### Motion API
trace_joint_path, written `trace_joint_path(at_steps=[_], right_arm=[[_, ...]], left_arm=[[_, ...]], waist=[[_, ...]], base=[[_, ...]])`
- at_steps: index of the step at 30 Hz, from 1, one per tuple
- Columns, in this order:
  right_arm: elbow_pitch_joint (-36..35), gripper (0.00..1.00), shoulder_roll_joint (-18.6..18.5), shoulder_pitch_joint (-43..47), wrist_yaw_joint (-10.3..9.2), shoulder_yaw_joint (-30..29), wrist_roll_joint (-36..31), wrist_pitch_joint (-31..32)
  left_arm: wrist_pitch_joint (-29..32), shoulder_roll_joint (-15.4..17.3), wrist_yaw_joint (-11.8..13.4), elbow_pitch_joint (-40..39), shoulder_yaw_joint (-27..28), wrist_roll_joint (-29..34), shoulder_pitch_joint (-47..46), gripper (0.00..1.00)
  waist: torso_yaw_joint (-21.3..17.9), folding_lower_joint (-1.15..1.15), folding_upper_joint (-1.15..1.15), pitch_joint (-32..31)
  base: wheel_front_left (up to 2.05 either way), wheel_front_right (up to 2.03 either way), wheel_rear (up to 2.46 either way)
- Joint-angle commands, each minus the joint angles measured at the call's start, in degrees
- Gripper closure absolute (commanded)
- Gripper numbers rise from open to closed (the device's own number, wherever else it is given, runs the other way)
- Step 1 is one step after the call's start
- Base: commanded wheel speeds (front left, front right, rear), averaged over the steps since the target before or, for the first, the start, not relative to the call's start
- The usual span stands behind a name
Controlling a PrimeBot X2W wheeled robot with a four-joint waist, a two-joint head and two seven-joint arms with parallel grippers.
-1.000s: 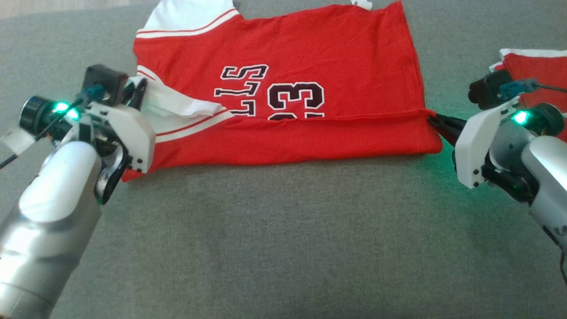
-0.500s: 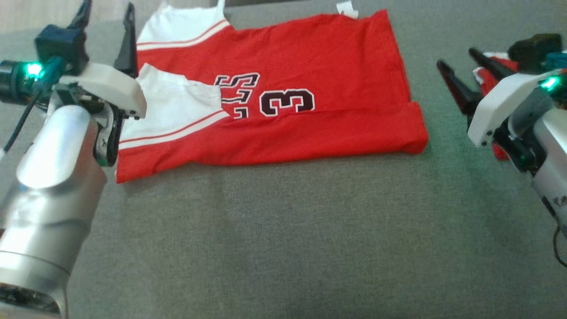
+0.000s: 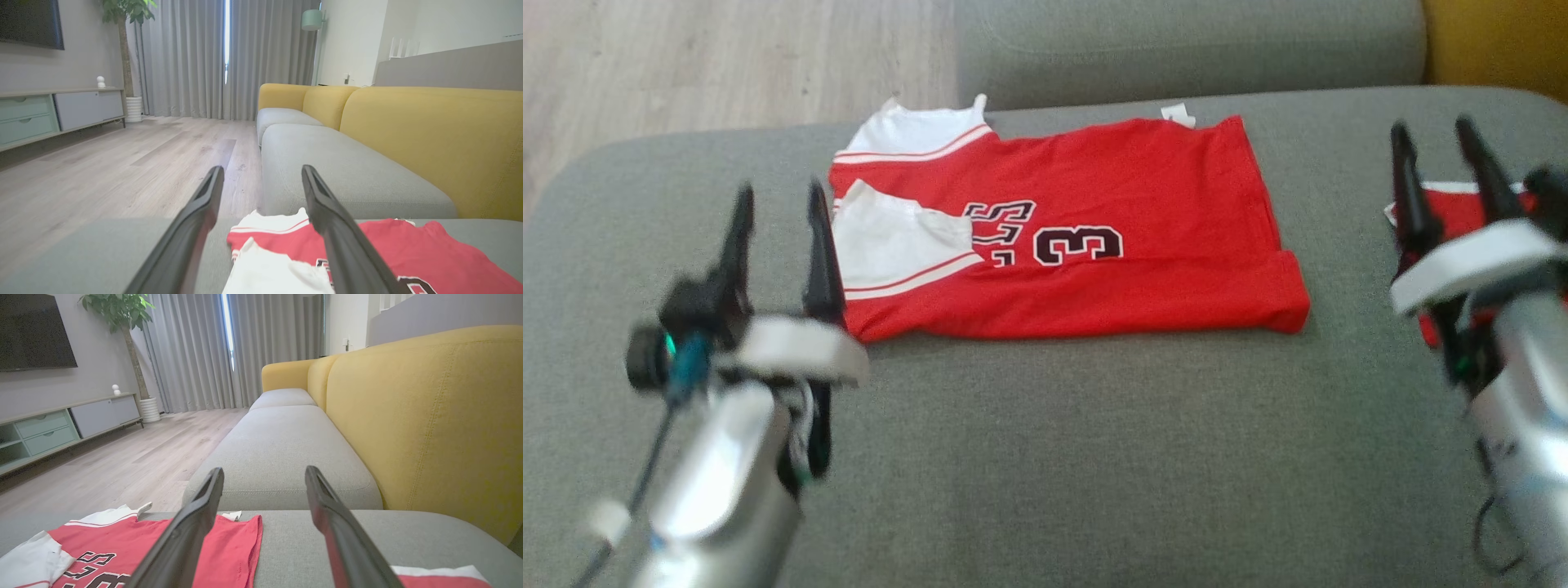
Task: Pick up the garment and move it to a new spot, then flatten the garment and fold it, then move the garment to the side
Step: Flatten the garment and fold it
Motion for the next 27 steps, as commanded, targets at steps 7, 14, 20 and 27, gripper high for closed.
trace_joint_path(at_steps=[7, 14, 20, 27], right_arm=[[-15.7, 0.00, 12.0, 15.5, -0.04, -14.1, -14.3, -0.8], [-25.7, 0.00, 16.3, 27.4, -0.04, -18.4, -17.8, -0.8], [-28.3, 0.00, 16.4, 27.9, -0.04, -16.7, -15.3, -0.6], [-30.6, 0.00, 16.4, 25.4, -0.04, -15.3, -14.1, 0.5]], left_arm=[[-0.6, -1.0, 2.0, -10.6, 4.8, 5.4, 10.2, 0.00], [-0.6, -4.7, 1.1, -13.5, 8.4, 9.5, 17.8, 0.00], [-0.6, -5.4, -0.5, -10.9, 10.9, 11.9, 16.8, 0.00], [4.2, -4.4, -0.1, 2.0, 11.9, 11.4, 9.8, 0.00]], waist=[[1.0, 0.02, 0.00, -1.4], [0.9, 0.02, 0.00, -1.1], [-0.2, 0.02, 0.00, 1.2], [-2.4, 0.02, 0.00, 5.8]], base=[[0.00, 0.00, 0.00], [0.00, 0.00, 0.00], [0.00, 0.00, 0.00], [0.00, 0.00, 0.00]])
